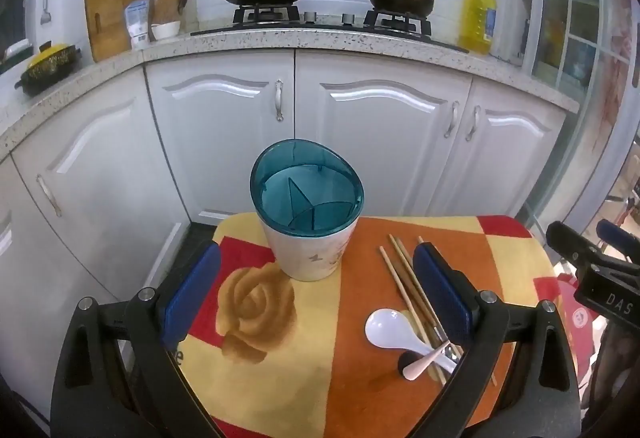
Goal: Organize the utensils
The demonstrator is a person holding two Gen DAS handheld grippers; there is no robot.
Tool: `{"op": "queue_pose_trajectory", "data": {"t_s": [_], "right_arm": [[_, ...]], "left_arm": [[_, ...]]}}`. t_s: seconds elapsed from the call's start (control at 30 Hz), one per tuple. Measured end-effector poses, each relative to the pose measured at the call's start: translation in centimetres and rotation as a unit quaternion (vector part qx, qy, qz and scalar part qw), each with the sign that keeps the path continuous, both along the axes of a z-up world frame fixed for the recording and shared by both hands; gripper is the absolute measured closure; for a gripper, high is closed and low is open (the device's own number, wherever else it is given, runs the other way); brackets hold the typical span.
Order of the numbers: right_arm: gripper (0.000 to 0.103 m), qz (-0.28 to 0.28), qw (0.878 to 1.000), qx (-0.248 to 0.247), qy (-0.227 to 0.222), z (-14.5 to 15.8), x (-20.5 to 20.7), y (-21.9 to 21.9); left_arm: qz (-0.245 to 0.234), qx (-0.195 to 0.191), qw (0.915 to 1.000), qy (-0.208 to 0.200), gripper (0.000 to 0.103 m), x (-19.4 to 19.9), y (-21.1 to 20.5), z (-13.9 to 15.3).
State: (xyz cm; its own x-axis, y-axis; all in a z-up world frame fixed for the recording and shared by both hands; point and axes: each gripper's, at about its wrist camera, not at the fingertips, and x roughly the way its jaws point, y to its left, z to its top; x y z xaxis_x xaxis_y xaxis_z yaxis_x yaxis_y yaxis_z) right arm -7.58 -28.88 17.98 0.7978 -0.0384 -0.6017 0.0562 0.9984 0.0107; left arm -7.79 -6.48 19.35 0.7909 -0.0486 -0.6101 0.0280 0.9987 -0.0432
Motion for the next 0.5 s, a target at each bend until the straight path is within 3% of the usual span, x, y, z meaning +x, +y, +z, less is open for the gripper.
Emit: {"op": "queue_pose_trajectory", "data": {"t_s": [0.5], "right_arm": [[0.0, -0.005, 1.0, 0.009, 0.003, 0.08, 0.08, -0.33]], "left_arm": [[0.008, 0.013, 0.9999, 0.0, 0.006, -0.05, -0.43, -0.17]]}}
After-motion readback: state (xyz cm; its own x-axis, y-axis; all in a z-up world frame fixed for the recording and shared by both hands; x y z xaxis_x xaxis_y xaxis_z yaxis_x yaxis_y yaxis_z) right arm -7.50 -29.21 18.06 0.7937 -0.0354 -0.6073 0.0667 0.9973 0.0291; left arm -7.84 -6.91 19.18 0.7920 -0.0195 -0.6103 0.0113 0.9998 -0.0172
